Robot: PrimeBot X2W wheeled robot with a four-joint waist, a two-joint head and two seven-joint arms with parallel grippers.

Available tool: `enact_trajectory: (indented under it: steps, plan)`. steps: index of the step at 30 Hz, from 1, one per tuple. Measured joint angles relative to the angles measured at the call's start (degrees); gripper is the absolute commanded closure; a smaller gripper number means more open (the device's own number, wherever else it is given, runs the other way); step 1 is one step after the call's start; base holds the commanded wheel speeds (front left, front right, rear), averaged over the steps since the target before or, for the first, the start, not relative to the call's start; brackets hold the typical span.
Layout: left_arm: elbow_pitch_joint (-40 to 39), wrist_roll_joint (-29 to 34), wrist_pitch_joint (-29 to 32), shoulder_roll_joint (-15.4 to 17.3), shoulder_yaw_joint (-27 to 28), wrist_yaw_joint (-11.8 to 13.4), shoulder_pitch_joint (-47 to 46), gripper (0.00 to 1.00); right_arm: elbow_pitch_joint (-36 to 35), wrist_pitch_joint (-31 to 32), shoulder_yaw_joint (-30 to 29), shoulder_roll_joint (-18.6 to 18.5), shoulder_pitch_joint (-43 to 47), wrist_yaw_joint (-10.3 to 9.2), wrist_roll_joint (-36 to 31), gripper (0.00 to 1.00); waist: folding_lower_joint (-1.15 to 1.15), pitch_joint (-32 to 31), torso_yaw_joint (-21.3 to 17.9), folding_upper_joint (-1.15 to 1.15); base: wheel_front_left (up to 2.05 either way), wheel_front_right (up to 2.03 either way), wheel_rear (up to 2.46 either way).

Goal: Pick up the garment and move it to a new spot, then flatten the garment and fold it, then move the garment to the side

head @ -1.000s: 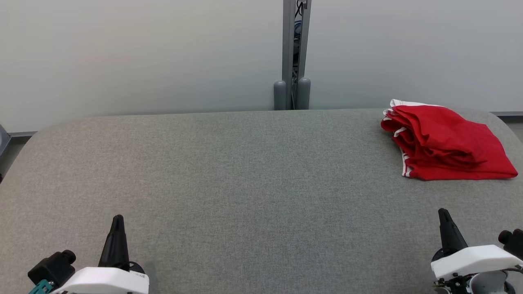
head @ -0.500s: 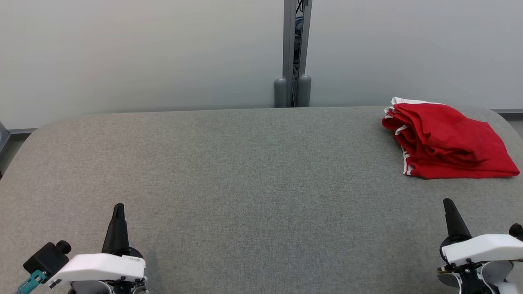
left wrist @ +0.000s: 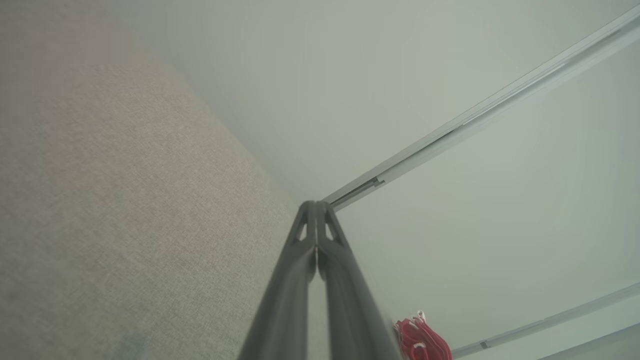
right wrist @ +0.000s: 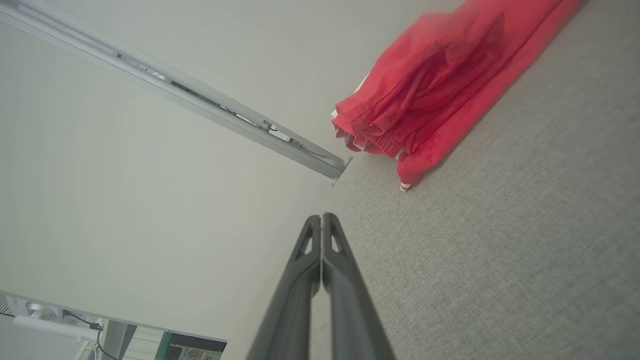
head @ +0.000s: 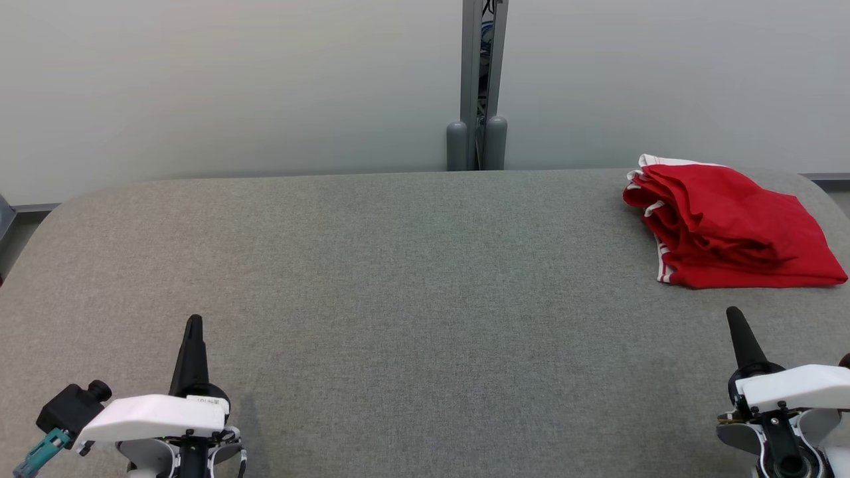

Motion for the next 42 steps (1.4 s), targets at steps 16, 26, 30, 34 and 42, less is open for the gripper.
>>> enact_trajectory:
  steps: [16, 26, 30, 34, 42]
  plan:
    - [1.52, -9.8, 1.49, -0.05, -0.26, -0.68, -2.99, 1.0, 0.54, 3.13, -1.53, -0.34, -2.27, 0.0, 8.8, 1.0, 0.0, 0.62, 0.11, 0.0, 0.0, 0.0, 0.0]
    - [2.24, -15.15, 2.41, -0.08, -0.44, -1.0, -4.55, 1.0, 0.8, 4.83, -2.3, -0.53, -3.55, -0.01, 13.74, 1.0, 0.0, 1.0, 0.17, 0.0, 0.0, 0.0, 0.0]
    - [2.59, -17.3, 2.69, -0.09, -0.51, -1.19, -5.14, 1.0, 0.91, 5.56, -2.63, -0.59, -4.27, -0.01, 15.64, 1.0, 0.0, 1.16, 0.2, 0.0, 0.0, 0.0, 0.0]
    - [2.93, -19.58, 2.96, -0.11, -0.6, -1.43, -5.8, 1.0, 1.07, 6.37, -3.07, -0.66, -4.61, -0.01, 17.82, 1.0, 0.0, 1.35, 0.23, 0.0, 0.0, 0.0, 0.0]
    - [3.49, -23.35, 3.52, -0.12, -0.76, -1.53, -6.95, 1.0, 1.23, 7.56, -3.64, -0.78, -5.52, -0.01, 21.27, 1.0, 0.0, 1.65, 0.28, 0.0, 0.0, 0.0, 0.0]
